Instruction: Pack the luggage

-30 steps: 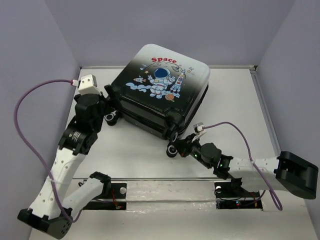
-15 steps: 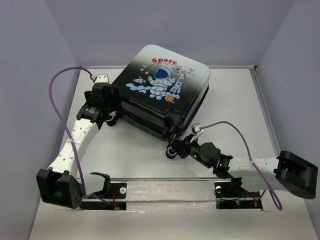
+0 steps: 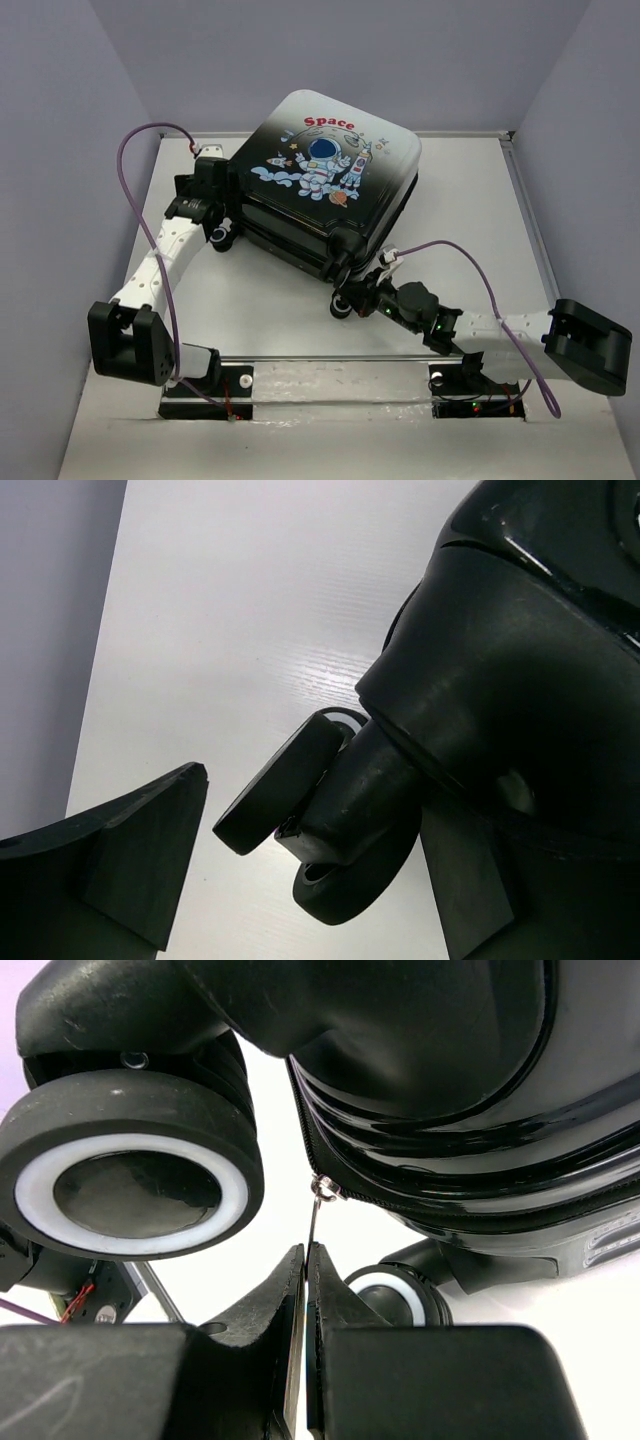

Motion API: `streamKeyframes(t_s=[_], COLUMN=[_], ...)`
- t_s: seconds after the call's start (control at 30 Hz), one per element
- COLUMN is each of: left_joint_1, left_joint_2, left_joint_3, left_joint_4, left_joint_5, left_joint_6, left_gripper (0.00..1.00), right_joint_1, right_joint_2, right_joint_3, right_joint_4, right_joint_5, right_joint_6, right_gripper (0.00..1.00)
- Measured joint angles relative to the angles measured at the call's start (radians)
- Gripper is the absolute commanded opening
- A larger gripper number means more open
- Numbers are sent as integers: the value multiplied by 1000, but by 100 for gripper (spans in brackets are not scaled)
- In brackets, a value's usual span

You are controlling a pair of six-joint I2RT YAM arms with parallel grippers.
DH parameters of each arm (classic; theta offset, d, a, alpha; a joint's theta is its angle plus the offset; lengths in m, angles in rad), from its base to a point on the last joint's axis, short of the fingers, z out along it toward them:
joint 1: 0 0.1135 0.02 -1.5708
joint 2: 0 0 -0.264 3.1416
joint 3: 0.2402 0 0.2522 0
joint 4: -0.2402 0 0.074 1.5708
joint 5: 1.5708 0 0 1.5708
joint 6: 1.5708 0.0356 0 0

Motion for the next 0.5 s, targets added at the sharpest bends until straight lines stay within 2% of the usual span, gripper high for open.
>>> streamKeyframes(t_s=[0.03, 0.1, 0.27, 0.37, 0.4, 0.43, 0.5], left_joint_1=[0, 0, 2, 6, 10, 14, 22], left_joint_2=[2, 2, -3, -16, -20, -24, -29], left_joint_3=[2, 2, -8, -27, -33, -38, -43], left_joint_4=[0, 4, 25, 44, 50, 55, 61], left_joint_5=[3, 17, 53, 68, 80, 95, 120], left_joint_6=[3, 8, 25, 27, 27, 26, 25], left_gripper=[87, 74, 60, 28, 9, 6, 6], right_joint_1=[0, -3, -19, -27, -31, -34, -47], right_joint_2=[0, -1, -11, -21, -24, -28, -42], right_joint_3=[0, 0, 0, 0, 0, 0, 0], right_joint_4=[0, 0, -5, -13, -16, -20, -35], right_joint_5=[-2, -7, -34, -47, -51, -56, -71], right_joint_6=[0, 0, 1, 2, 2, 2, 2], right_gripper=[7, 7, 7, 7, 7, 7, 7])
